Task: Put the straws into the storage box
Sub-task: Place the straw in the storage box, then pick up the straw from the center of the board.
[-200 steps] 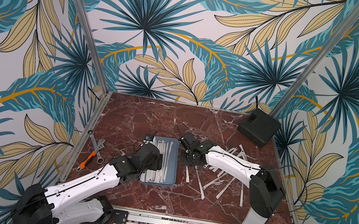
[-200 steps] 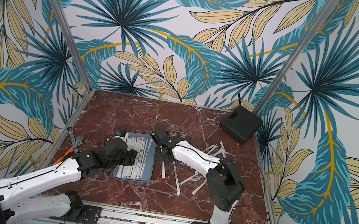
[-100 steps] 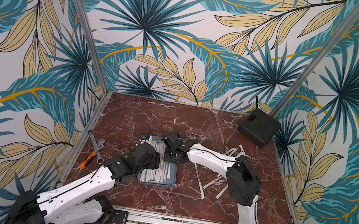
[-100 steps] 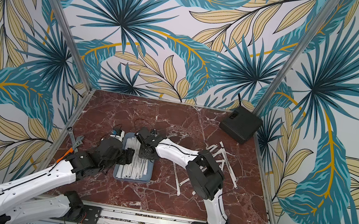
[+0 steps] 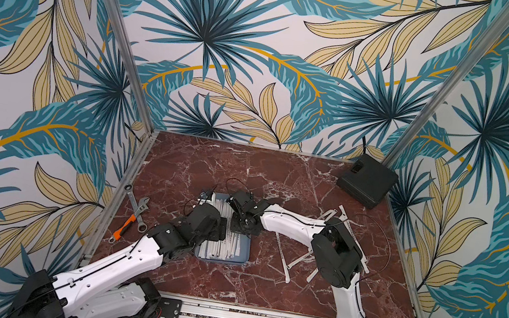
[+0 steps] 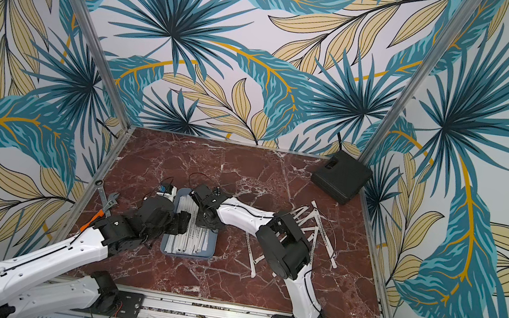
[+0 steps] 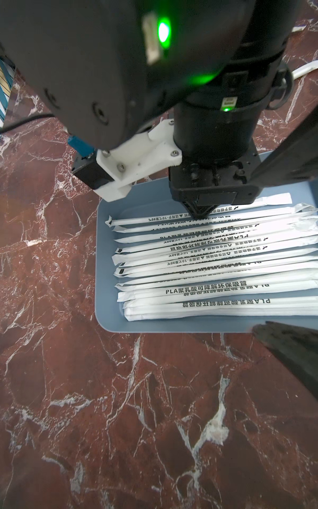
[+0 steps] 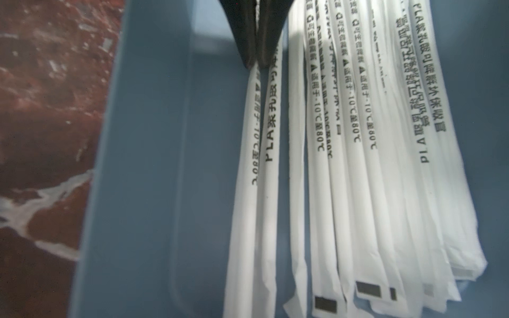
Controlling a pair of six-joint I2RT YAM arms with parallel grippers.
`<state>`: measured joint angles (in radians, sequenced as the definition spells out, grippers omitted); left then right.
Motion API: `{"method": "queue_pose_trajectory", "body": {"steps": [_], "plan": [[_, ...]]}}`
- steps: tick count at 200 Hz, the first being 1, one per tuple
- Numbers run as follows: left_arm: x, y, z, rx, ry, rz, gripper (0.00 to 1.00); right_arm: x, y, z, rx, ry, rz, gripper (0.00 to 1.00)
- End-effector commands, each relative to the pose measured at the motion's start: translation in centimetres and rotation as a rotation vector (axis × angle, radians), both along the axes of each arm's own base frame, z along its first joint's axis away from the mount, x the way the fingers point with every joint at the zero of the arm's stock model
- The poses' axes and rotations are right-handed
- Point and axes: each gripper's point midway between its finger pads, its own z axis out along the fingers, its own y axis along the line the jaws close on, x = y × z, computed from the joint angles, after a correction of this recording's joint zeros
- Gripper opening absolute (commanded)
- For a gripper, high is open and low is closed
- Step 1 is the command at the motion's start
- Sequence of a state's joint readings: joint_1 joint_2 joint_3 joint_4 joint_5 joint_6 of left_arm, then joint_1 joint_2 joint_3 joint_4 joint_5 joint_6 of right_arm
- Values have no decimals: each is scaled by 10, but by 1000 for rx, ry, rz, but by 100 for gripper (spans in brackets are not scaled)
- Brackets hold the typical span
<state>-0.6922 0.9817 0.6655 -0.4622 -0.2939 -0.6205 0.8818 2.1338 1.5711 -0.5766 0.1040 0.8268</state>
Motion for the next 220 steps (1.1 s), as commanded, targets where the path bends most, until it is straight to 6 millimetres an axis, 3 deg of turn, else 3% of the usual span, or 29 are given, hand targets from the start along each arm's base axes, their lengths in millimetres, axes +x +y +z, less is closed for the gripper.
{"method": "queue_pose_trajectory", "body": {"steps": [1, 39, 62, 76, 91, 110, 114, 123, 139, 174, 220], "plan": [[-3, 4, -9, 13, 16, 4, 82, 1, -2, -8, -23, 5, -6, 8], [-2, 3, -5, 10, 11, 1, 82, -3, 0, 17, 17, 0, 7, 13], [0, 1, -2, 13, 9, -5, 82, -10, 1, 51, 86, -20, 30, 19], [1, -2, -2, 17, 10, -21, 82, -14, -8, 66, 102, -35, 35, 23], [3, -9, -3, 9, 25, -39, 82, -18, -32, 72, 99, -37, 12, 24], [4, -25, -5, -23, 66, -77, 81, -28, -77, 59, 16, -22, -14, 25], [5, -30, -5, -29, 72, -87, 81, -25, -98, 55, -20, -16, -41, 26], [6, -43, -7, -23, 77, -113, 81, -32, -122, 46, -96, 4, -41, 27], [6, -62, -10, -4, 84, -155, 81, -46, -151, 36, -209, 30, -23, 32], [6, -89, -19, 0, 105, -201, 81, -59, -171, 19, -288, 65, -12, 37], [4, -82, -30, 69, 133, -200, 81, -58, -169, -11, -308, 117, -2, 26]]}}
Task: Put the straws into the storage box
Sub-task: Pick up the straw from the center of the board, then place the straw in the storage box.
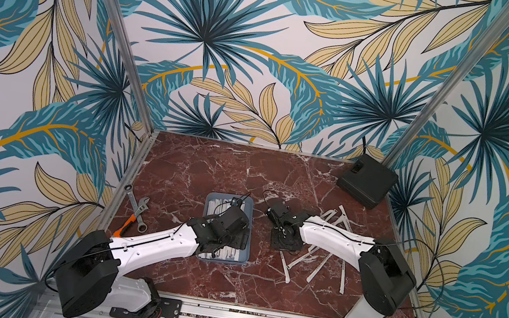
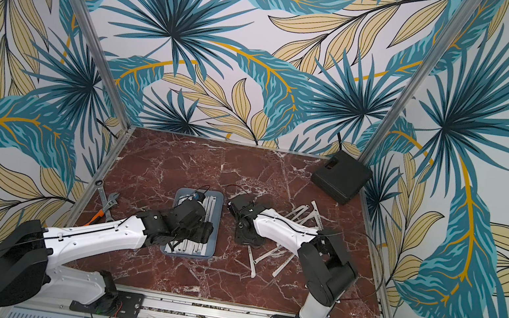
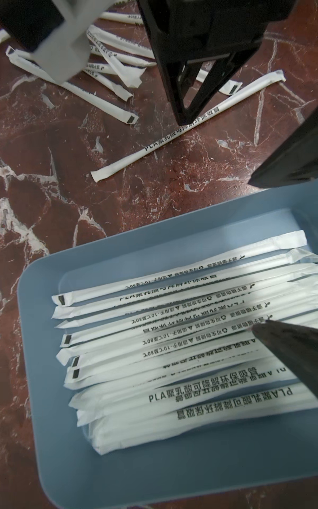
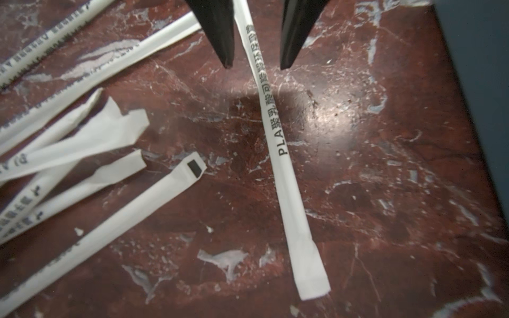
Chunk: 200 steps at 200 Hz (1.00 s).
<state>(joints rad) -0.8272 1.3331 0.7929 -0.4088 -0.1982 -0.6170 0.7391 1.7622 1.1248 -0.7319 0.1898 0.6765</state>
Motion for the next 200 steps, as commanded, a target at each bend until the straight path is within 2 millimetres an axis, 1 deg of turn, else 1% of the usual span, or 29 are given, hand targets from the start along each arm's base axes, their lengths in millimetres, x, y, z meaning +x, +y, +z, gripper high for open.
{"method": "queue_pose_trajectory", "body": {"steps": [1, 42, 49, 61, 78, 95, 109, 118, 125, 127, 129, 135, 145, 154, 166, 179, 184, 200], "plan": [[8, -4, 18, -1, -41, -2, 81, -4, -6, -18, -43, 32, 13, 26], [9, 12, 23, 37, -73, 25, 81, -2, -8, -34, -43, 54, 2, 15], [11, 17, 24, 43, -79, 32, 81, -1, -8, -34, -39, 52, -1, 13], [13, 27, 28, 49, -86, 48, 81, 2, -4, -28, -18, 37, 3, 11], [16, 49, 34, 60, -93, 86, 81, 7, 6, -7, 39, -3, 4, 10], [19, 75, 41, 77, -113, 131, 81, 13, 18, 27, 88, -52, 10, 10], [21, 96, 48, 81, -136, 174, 82, 18, 39, 58, 150, -104, 29, 9], [21, 109, 51, 77, -147, 203, 82, 22, 56, 76, 189, -134, 43, 9], [21, 119, 53, 68, -152, 231, 82, 28, 67, 86, 213, -152, 42, 9], [21, 122, 53, 65, -151, 239, 82, 24, 76, 88, 218, -154, 62, 9], [21, 125, 53, 62, -150, 246, 82, 24, 82, 90, 225, -159, 70, 9], [21, 133, 53, 55, -147, 268, 82, 28, 94, 97, 244, -173, 72, 9], [20, 143, 52, 42, -142, 297, 82, 39, 110, 100, 263, -199, 61, 9], [20, 149, 50, 32, -135, 322, 82, 49, 121, 98, 269, -208, 41, 9], [20, 152, 50, 20, -131, 345, 82, 63, 133, 95, 271, -230, 20, 9], [19, 157, 48, 16, -115, 377, 83, 73, 142, 85, 267, -232, 9, 9], [19, 158, 47, 12, -110, 384, 83, 76, 145, 77, 258, -224, 8, 9], [17, 158, 44, -4, -97, 396, 84, 80, 149, 61, 234, -205, 2, 9]]}}
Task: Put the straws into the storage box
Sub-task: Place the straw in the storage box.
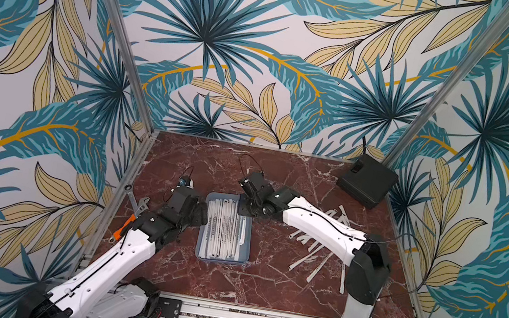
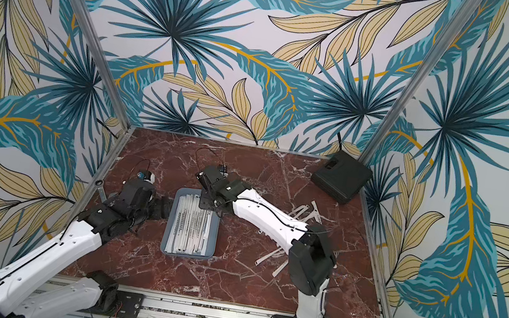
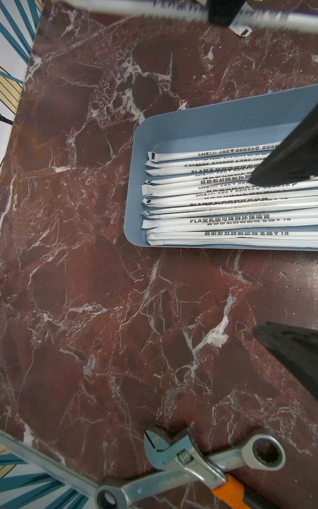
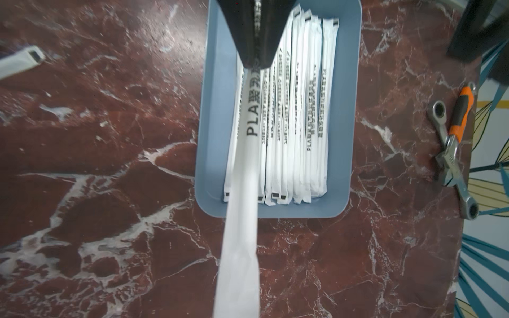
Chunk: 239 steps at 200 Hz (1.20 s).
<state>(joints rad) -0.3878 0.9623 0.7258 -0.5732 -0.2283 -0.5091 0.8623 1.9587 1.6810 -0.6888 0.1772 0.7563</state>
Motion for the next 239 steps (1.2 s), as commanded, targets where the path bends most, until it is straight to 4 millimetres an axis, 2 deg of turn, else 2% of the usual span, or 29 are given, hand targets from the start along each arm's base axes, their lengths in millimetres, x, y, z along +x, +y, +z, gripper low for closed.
{"method": "queue_pose_trajectory", "body": {"steps": [1, 54, 105, 128, 144, 162, 188, 207, 219, 231, 239], "plan": [[-9, 3, -14, -23, 47, 19, 84, 4, -6, -45, -88, 65, -50, 9], [-11, -2, -18, -63, 49, 10, 84, 0, -5, -91, -148, 143, -33, 9], [-13, -11, -24, -89, 82, -22, 84, 2, -8, -114, -179, 171, -45, 9], [-14, -12, -25, -94, 88, -27, 84, 2, -9, -117, -173, 179, -52, 10], [-14, -12, -24, -95, 85, -25, 84, 1, -8, -113, -166, 175, -50, 12], [-14, -12, -23, -96, 83, -26, 83, 2, -8, -97, -145, 153, -47, 15], [-13, -13, -17, -96, 80, -32, 83, 1, -8, -65, -94, 118, -44, 22], [-12, -12, -9, -84, 78, -34, 82, -4, -15, -38, -55, 88, -51, 31], [-11, -11, -3, -75, 69, -35, 82, -6, -29, -25, -48, 70, -72, 36], [-11, -14, 4, -69, 54, -45, 81, -10, -52, -23, -62, 69, -104, 44], [-10, -20, 8, -67, 44, -61, 81, -3, -85, -26, -86, 74, -174, 50]]}}
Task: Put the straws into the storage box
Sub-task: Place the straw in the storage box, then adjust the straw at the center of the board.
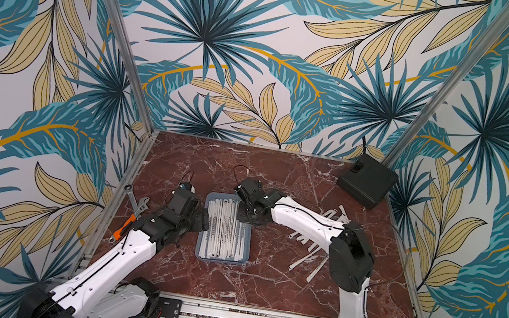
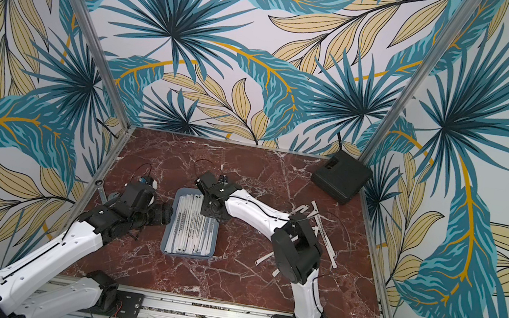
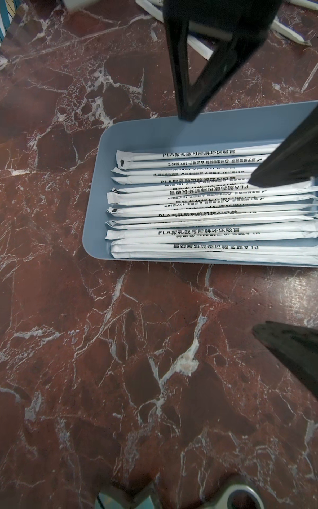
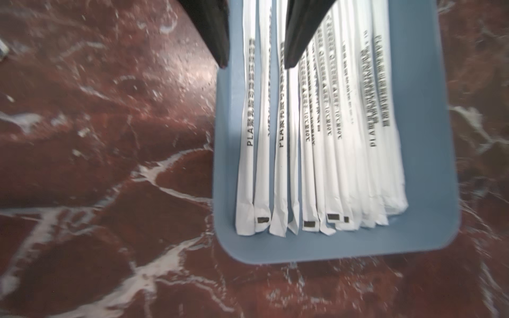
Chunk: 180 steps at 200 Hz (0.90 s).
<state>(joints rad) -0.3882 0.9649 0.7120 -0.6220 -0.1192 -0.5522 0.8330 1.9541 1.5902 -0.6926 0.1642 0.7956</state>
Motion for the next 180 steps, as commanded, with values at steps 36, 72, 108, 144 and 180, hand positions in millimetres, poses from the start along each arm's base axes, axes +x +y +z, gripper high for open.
{"method": "queue_pose_trajectory", "body": {"steps": [36, 72, 108, 144, 180], "plan": [[7, -68, 31, 12, -87, -167, 81, -2, -185, -8, -163, 7, -369, 74], [7, -116, 14, -7, -54, -268, 81, -2, -271, -17, -273, -5, -597, 100], [6, -119, 11, 8, -53, -283, 82, 7, -289, -49, -258, 70, -673, 100], [4, -112, 8, 26, -54, -270, 82, 22, -276, -78, -219, 111, -628, 94], [1, -108, 4, 35, -52, -265, 82, 28, -264, -86, -195, 127, -561, 79]]}}
